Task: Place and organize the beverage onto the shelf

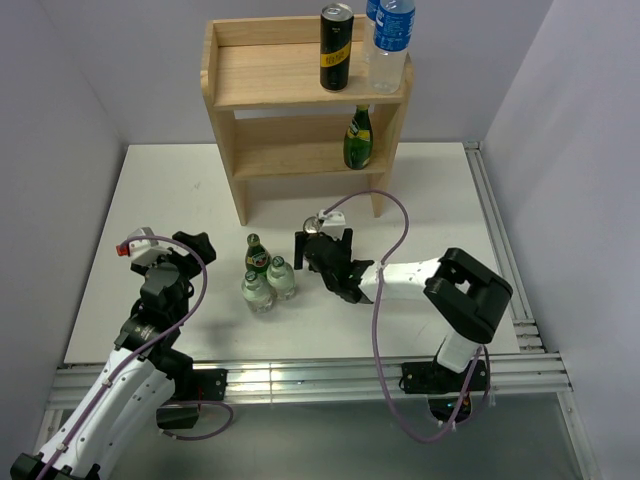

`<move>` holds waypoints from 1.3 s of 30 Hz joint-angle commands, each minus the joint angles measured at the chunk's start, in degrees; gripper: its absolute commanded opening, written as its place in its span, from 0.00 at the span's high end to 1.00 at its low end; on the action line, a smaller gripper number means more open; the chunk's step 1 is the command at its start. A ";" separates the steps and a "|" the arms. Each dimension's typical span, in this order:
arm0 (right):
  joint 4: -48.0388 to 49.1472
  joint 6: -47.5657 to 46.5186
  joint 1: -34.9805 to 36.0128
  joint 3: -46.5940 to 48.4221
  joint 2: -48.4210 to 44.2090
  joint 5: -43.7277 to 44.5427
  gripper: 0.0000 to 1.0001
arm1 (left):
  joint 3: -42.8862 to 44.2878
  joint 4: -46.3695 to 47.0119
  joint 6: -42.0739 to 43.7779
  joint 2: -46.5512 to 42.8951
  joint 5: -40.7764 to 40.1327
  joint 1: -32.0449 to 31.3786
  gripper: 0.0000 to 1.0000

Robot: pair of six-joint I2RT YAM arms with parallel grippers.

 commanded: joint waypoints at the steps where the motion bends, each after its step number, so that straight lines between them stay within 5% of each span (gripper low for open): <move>1: 4.75 -0.75 -1.00 2.52 1.11 2.21 0.00 | -0.23 1.04 -0.10 0.11 -0.58 -0.20 0.01; 11: 10.56 -1.98 -2.23 2.61 5.15 4.49 0.10 | -0.23 1.30 -0.02 0.64 -0.67 -0.20 0.01; 14: 11.44 -2.51 -2.14 3.31 6.47 5.02 0.38 | -0.23 1.30 -0.02 0.81 -0.67 -0.20 0.01; 18: 10.74 -2.86 -2.41 4.89 7.88 5.20 0.89 | -0.23 1.30 -0.02 0.81 -0.67 -0.20 0.01; 20: 9.42 -2.51 -2.32 5.59 7.53 5.46 1.00 | -0.14 1.21 0.07 0.64 -0.76 -0.20 0.01; 29: -3.13 -4.61 0.05 10.42 -6.96 9.24 1.00 | -0.14 0.86 -0.11 0.38 -0.76 -0.20 0.01; 39: -21.68 -11.81 2.16 34.03 -18.84 6.60 1.00 | -0.23 0.77 -0.28 -0.59 -0.93 -0.20 0.01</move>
